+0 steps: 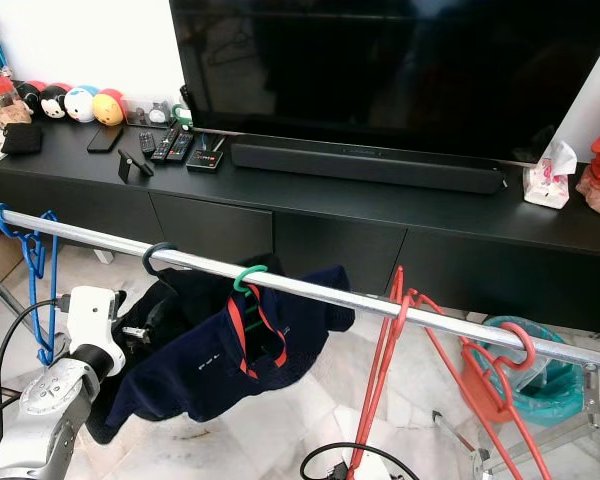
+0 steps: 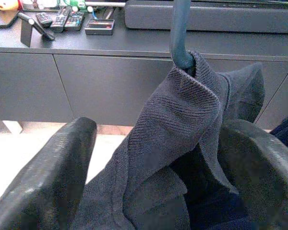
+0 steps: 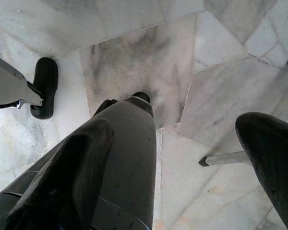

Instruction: Hang hanger

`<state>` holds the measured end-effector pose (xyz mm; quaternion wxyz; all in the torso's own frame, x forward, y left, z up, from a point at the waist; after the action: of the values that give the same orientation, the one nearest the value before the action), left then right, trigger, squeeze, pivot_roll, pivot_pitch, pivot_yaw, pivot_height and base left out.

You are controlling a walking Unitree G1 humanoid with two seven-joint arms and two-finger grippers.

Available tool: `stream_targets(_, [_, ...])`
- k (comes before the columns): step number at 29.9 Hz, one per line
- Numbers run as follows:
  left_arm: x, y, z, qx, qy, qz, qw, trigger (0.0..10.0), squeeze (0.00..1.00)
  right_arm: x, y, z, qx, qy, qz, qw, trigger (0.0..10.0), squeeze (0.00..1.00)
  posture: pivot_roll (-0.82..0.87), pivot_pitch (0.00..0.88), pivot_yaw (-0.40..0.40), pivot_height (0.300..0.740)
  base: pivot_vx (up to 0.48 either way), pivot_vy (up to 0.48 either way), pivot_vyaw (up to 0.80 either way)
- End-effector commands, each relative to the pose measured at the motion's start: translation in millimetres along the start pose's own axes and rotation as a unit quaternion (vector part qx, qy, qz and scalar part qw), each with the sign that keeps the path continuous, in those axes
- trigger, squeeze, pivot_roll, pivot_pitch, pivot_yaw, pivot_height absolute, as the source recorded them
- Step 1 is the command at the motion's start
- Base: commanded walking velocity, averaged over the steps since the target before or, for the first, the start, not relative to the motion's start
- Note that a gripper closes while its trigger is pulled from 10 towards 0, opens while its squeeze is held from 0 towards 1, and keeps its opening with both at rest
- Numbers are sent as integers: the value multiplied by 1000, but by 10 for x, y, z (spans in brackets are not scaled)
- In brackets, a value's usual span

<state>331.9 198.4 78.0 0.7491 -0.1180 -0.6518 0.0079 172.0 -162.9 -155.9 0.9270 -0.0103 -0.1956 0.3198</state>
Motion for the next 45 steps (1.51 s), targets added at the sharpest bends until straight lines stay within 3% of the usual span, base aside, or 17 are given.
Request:
stream_targets(1, [4, 14, 14, 0, 4, -3, 1000, 10000, 1000, -72, 24, 4, 4, 11, -4, 1000, 10000, 0, -144, 0, -24, 740, 0, 0, 0])
stream_targets(15, [29, 12, 53, -2, 3, 1, 1000, 10000, 1000, -72, 24, 4, 4, 11, -3, 1000, 10000, 0, -144, 0, -24, 740, 0, 0, 0])
stream_targets(16, [-86, 269, 414, 50, 6, -7, 999, 10000, 0, -78, 12, 7, 5, 12, 6, 1000, 10000, 0, -126, 0, -27, 740, 0, 0, 0])
stream_targets(17, [-145, 438, 703, 87, 10, -18, 996, 10000, 0, -84, 5, 9, 5, 13, 13, 1000, 10000, 0, -128, 0, -24, 740, 0, 0, 0])
stream_targets(18, [-171, 535, 898, 110, 13, -28, 993, 10000, 0, -88, -1, 10, 6, 14, 17, 1000, 10000, 0, -128, 0, -24, 740, 0, 0, 0])
stream_targets(19, [-181, 579, 993, 121, 15, -34, 992, 10000, 0, -90, -3, 11, 6, 14, 20, 1000, 10000, 0, -128, 0, -24, 740, 0, 0, 0])
stream_targets(29, [-198, 514, 947, 111, 23, -43, 993, 10000, 0, -87, 8, 9, 7, 13, 21, 1000, 10000, 0, -130, 0, -20, 740, 0, 0, 0])
stream_targets(32, [-360, 624, 996, 144, 65, -46, 986, 10000, 0, -85, 8, 9, 7, 13, 21, 1000, 10000, 0, -127, 0, -20, 740, 0, 0, 0])
stream_targets(33, [-537, 752, 1036, 176, 111, -70, 976, 10000, 0, -84, 9, 9, 7, 13, 21, 1000, 10000, 0, -123, 0, -22, 740, 0, 0, 0])
stream_targets(38, [-857, 930, 1107, 225, 167, -60, 958, 10000, 0, -78, 14, 7, 7, 13, 21, 1000, 10000, 0, -126, 0, -20, 740, 0, 0, 0])
stream_targets(40, [-1112, 1030, 1152, 252, 209, -58, 943, 10000, 0, -74, 12, 6, 6, 12, 19, 1000, 10000, 0, -128, 0, -19, 740, 0, 0, 0])
stream_targets(42, [-1146, 1040, 1156, 255, 213, -55, 941, 10000, 0, -73, 11, 6, 5, 12, 18, 1000, 10000, 0, -128, 0, -19, 740, 0, 0, 0])
stream_targets(43, [-1293, 1057, 1167, 258, 245, -56, 933, 10000, 0, -68, 11, 6, 4, 12, 16, 1000, 10000, 0, -135, 0, -17, 740, 0, 0, 0])
stream_targets(45, [-1445, 1004, 1142, 241, 274, -47, 930, 10000, 0, -68, 7, 6, 4, 12, 15, 1000, 10000, 0, -135, 0, -21, 740, 0, 0, 0])
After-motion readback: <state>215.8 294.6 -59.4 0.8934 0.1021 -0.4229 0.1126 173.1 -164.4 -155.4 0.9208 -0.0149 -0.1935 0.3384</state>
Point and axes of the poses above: a point about 5 cm out from each wrist's last joint towards the gripper, its own z axis pointing back from the gripper into the wrist, its own x axis along the axis of the wrist's last joint, y = z × x, the point moved 6 cm from there along -z, pointing out of the wrist towards the gripper, and after that the axes turned 13 degrees about z, right-handed, at the moved point
